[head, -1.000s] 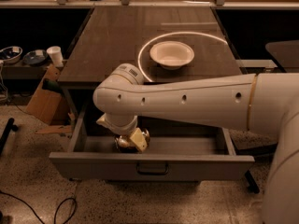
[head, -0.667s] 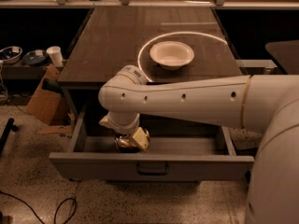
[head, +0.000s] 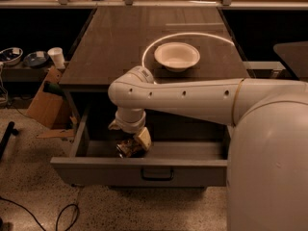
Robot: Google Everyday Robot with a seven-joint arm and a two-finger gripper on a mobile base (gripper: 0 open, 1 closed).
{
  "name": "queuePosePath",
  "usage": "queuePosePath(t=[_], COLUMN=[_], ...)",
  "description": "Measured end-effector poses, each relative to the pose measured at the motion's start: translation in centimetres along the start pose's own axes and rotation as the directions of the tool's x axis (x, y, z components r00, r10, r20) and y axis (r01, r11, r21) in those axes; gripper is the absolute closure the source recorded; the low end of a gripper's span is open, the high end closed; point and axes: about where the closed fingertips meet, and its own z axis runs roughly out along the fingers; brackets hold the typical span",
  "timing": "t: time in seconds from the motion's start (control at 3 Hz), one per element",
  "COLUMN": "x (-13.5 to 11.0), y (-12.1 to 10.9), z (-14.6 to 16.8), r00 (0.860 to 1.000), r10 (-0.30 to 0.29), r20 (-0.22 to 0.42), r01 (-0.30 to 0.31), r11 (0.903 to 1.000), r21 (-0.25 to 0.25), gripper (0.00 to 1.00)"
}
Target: Pick orange can from top drawer and place on counter
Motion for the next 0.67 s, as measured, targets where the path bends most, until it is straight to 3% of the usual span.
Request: queuePosePath(t=[0.67], x=[0.75], y=[-0.07], z=[0.21], r00=[1.0], r10=[0.006], r20=[0.006], r01=[-0.006], r11=[1.0], r21=[-0.001], gripper=[0.63])
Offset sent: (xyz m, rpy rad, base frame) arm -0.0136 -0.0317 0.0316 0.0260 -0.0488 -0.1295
